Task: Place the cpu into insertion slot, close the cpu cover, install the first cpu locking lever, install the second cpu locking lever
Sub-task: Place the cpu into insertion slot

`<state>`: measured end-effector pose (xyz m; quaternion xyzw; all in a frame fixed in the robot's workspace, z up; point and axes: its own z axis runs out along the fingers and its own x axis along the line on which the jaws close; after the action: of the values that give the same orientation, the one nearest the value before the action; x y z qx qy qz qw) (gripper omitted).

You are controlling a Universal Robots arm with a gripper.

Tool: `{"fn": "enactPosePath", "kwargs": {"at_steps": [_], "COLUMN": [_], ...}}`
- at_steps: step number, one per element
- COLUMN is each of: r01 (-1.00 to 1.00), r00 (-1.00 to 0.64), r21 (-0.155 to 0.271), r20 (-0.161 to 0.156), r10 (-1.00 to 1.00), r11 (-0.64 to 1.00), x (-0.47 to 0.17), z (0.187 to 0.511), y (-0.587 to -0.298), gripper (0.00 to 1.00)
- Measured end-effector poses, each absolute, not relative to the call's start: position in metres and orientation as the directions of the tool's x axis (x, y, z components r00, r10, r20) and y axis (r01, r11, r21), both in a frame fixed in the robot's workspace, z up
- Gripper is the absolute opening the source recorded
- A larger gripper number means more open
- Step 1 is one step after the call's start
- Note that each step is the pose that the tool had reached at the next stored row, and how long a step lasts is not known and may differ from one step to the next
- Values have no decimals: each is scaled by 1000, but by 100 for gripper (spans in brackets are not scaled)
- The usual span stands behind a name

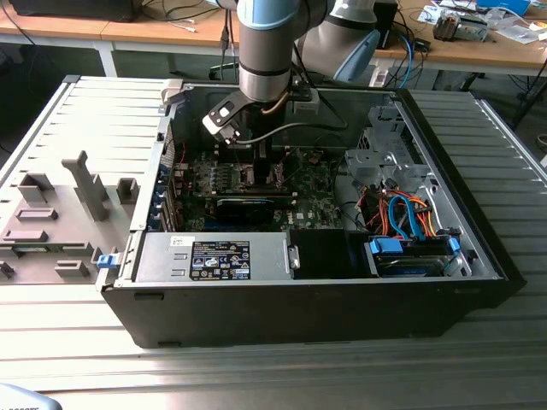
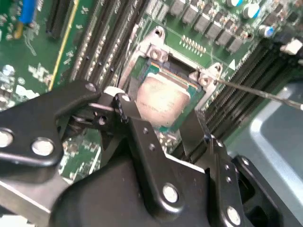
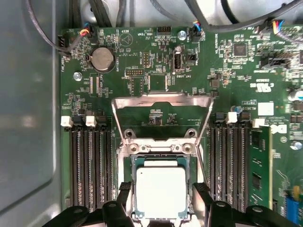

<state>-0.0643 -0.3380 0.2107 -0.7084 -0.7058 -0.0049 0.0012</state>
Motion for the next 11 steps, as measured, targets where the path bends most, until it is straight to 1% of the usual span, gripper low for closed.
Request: {"fn": "enactPosePath", "kwargs": {"at_steps": [3, 4, 8, 9, 11], "r01": [1000, 1000, 1000, 999, 998], "r00": [3, 1, -22, -33, -59], "r21": [5, 5, 5, 5, 4], "r20": [10, 10, 4, 2, -2], "r10": [1000, 1000, 1000, 999, 998], "r11": [-3, -2, 22, 33, 59], "x": [-64, -64, -64, -64, -64], "z": [211, 211, 210, 210, 209], "y": [-338, -338, -339, -339, -339], "gripper": [62, 60, 35, 35, 24]}}
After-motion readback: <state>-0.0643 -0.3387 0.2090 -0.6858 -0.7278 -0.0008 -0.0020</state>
